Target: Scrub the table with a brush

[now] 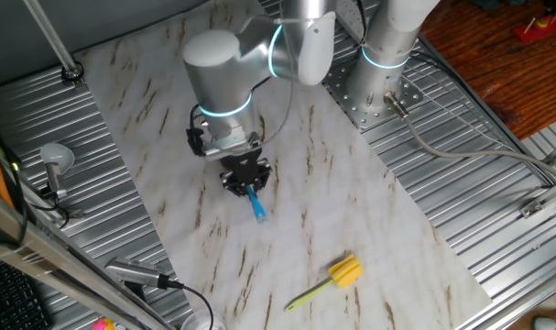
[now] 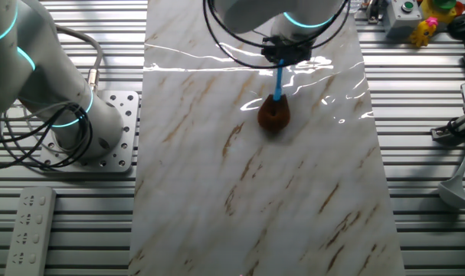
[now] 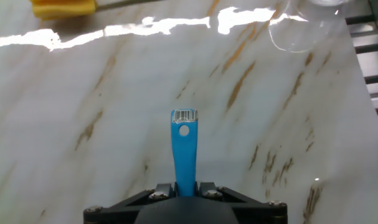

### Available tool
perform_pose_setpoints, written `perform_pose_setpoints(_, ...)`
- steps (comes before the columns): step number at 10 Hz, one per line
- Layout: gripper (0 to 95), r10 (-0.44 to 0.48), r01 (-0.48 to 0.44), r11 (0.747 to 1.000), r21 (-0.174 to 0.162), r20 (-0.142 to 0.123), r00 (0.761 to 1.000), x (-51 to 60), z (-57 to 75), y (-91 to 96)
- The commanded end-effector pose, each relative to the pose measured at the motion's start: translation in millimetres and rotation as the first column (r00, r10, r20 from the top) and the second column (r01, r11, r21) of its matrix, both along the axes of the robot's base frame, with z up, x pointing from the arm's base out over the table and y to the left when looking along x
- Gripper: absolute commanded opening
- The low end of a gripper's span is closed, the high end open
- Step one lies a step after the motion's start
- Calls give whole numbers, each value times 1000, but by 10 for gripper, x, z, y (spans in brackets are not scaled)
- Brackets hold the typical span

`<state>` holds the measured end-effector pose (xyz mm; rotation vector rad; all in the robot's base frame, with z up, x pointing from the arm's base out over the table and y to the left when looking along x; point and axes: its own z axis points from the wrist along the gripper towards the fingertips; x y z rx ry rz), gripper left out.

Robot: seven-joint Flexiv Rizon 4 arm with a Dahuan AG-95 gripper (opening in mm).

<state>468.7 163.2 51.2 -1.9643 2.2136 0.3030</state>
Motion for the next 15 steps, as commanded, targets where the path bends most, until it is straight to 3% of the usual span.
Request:
perform_pose_setpoints(1,0,-9,9,1000,-5,0,1000,-178,27,-43)
perform_pose_setpoints(3,0,-12,12,1000,-11,4,1000,-265,45,-58)
perform_pose_setpoints(4,0,-9,10,1000,-21,11,1000,-242,51,-52)
perform_pose_setpoints(5,0,6,-6,1000,-26,22,1000,-187,65,-41)
perform_pose_setpoints(8,0,45,-44,998,-38,27,999,157,143,-2)
perform_pose_setpoints(11,0,47,-46,998,-41,33,998,336,140,76)
perform_pose_setpoints(15,0,71,-70,997,-38,38,997,272,46,31)
